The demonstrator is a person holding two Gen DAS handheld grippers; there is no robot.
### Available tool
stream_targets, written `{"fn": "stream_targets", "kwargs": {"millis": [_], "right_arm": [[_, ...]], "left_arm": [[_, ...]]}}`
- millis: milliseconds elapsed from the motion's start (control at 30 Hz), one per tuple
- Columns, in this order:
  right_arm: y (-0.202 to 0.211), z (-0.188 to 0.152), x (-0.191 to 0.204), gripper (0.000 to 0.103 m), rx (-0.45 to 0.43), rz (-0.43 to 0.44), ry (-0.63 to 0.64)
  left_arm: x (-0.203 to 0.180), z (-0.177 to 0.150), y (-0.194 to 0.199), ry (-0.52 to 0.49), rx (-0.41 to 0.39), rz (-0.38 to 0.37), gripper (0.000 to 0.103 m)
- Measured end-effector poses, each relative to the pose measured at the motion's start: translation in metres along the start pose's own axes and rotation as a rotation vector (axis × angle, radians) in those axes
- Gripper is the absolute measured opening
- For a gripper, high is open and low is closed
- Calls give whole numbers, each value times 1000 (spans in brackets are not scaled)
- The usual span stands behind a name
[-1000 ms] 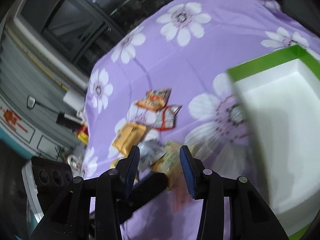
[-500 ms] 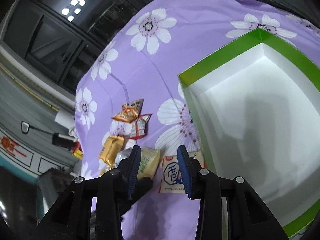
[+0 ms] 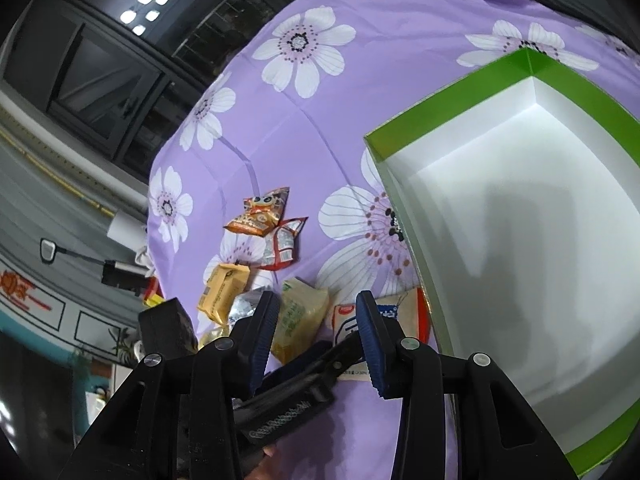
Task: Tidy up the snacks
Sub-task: 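Carry the beige bag with the right gripper over the green-rimmed white box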
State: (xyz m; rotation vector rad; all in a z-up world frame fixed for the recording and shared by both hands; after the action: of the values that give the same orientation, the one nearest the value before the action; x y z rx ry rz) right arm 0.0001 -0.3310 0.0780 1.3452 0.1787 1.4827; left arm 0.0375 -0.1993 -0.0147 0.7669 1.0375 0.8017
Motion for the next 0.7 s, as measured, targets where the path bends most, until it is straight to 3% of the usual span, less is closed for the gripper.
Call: {"fn": "stream_targets", "kwargs": {"millis": [167, 233, 333, 433, 500, 600, 700], "right_arm": [[0, -2, 2, 41, 5, 6, 0], [-1, -2, 5, 41, 11, 9, 12], [-5, -4, 9, 41, 28, 14, 31], [-10, -8, 16, 41, 54, 21, 54], [-17, -12, 23, 41, 75, 22, 75], [-30, -19, 32, 41, 111, -35, 101], [-48, -24, 32, 41, 148, -180, 106]], "left_arm": [[16, -5, 1, 94, 8, -124, 14], [19, -11, 7, 101, -31, -100, 12], [22, -19, 20, 64, -99, 19, 6], [40, -27, 25, 95, -91, 41, 3], [51, -29, 29, 118, -93, 18, 2], [62, -32, 38, 162, -86, -38, 2], [62, -35, 46, 158, -95, -57, 2]]}}
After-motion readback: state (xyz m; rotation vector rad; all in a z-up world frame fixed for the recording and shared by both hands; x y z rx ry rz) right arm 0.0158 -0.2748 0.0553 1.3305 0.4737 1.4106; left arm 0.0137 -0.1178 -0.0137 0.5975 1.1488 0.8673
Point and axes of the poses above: each gripper's, at about its wrist camera, not at the fingertips, and y roughly against the way its jaws point, x to its left, z to its top, the point moved 4 cm from there along -y, roughly the way its jaws point, and after that the axes turned 5 degrees about x, right-handed, at the moved point
